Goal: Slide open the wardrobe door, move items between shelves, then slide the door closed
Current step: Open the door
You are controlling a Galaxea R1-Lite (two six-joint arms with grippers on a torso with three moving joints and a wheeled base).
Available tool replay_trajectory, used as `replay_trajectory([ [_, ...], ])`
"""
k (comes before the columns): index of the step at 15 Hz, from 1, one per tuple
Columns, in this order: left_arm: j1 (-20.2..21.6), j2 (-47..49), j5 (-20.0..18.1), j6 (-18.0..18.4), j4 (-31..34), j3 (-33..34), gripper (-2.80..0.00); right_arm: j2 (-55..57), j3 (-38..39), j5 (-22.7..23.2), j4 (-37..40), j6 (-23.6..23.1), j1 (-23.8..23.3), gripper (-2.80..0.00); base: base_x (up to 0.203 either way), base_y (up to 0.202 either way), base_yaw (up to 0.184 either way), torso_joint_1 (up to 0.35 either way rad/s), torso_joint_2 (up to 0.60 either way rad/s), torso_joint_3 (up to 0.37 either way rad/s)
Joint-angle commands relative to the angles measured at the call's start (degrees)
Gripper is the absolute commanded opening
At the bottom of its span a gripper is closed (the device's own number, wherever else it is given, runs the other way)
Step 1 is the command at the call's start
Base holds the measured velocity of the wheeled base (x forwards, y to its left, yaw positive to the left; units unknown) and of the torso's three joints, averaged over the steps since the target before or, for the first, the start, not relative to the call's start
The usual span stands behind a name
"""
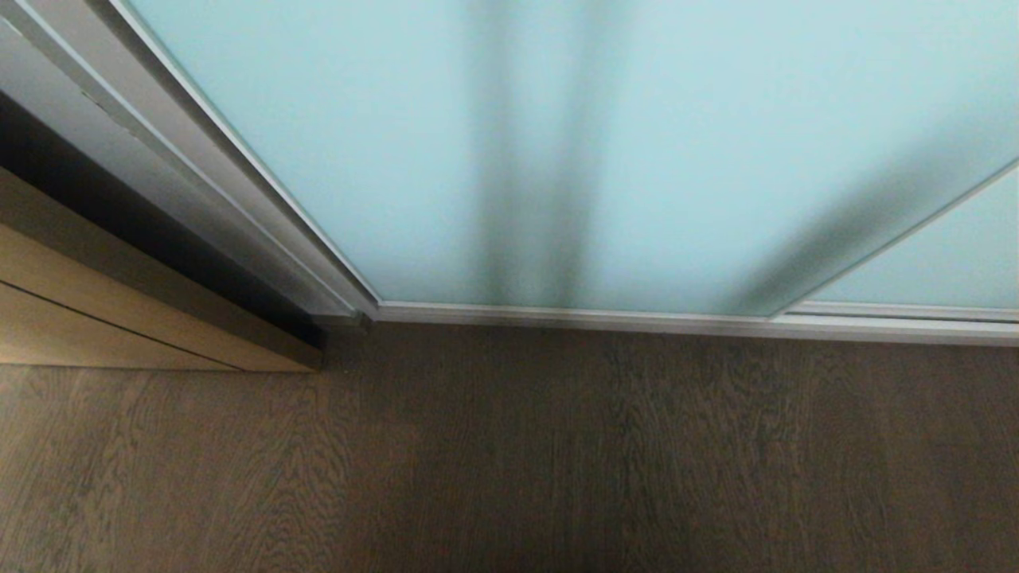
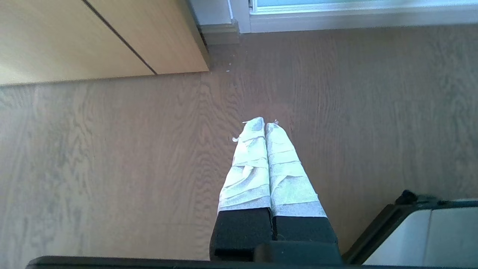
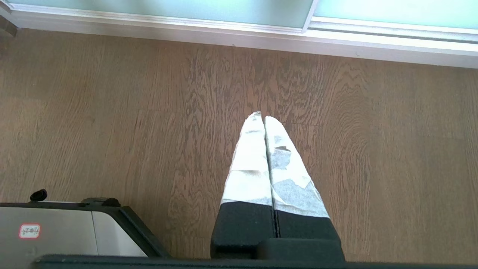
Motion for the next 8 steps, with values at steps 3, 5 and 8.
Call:
replay_trajectory([
  [3,0.02,0.08,0.24,0.35,0.23,0.04,-2.8,0.02,0.0,-0.01,0.07,0.03,0.0,-2.8,0.0,0.0,0.0,0.0,0.0,0.0],
  [5,0.02,0.08,0.24,0.26,-0.03,0.04,-2.8,0.02,0.0,-0.01,0.0,0.03,0.0,-2.8,0.0,0.0,0.0,0.0,0.0,0.0],
  [8,0.02,0.08,0.33,0.97,-0.12,-0.05,-2.8,0.02,0.0,-0.01,0.0,0.03,0.0,-2.8,0.0,0.0,0.0,0.0,0.0,0.0],
])
